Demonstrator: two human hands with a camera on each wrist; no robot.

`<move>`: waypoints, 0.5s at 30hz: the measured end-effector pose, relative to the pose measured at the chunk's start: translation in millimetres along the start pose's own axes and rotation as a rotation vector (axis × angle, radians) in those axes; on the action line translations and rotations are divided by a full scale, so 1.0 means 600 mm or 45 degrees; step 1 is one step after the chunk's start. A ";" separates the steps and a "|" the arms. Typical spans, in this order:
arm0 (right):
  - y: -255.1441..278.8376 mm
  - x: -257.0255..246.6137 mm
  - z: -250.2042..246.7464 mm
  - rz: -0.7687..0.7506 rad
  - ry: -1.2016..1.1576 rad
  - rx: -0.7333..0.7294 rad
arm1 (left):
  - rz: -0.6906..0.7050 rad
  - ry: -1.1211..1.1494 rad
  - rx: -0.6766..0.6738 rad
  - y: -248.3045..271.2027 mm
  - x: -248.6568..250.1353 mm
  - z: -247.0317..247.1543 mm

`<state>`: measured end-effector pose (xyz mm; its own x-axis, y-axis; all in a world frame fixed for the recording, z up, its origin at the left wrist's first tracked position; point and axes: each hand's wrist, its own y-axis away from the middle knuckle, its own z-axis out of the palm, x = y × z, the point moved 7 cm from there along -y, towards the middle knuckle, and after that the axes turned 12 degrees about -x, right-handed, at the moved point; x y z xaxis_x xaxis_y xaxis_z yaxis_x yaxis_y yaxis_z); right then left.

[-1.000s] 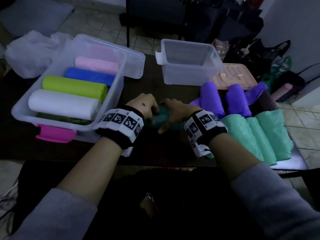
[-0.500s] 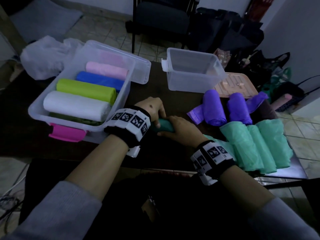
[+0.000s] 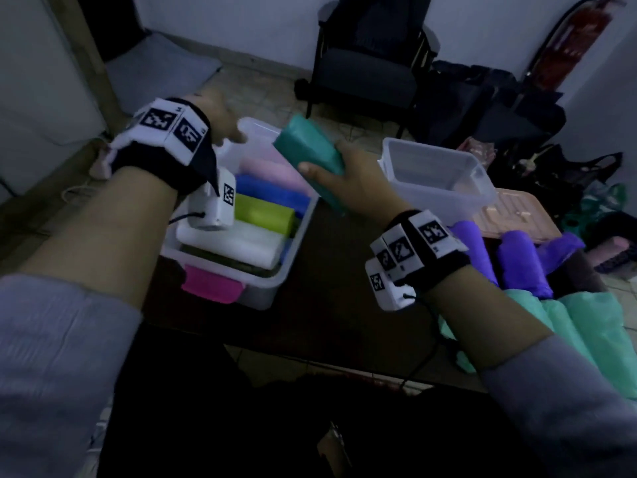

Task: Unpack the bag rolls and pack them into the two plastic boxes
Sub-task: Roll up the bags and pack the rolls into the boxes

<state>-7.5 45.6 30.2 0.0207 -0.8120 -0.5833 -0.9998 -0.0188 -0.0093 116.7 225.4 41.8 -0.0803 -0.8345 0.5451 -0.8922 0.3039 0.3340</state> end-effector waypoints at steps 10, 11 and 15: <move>-0.122 -0.043 0.114 0.021 0.127 -0.403 | -0.142 0.330 -0.451 -0.005 -0.077 0.037; -0.124 -0.042 0.122 0.025 0.163 -0.447 | -0.140 0.364 -0.454 -0.009 -0.081 0.038; -0.131 -0.051 0.132 0.007 0.316 -0.506 | -0.149 0.284 -0.410 -0.035 -0.097 0.044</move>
<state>70.4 117.8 -15.5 0.0644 -0.9268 -0.3701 -0.9220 -0.1972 0.3332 128.2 255.7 -17.1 0.1433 -0.7627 0.6307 -0.7020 0.3709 0.6080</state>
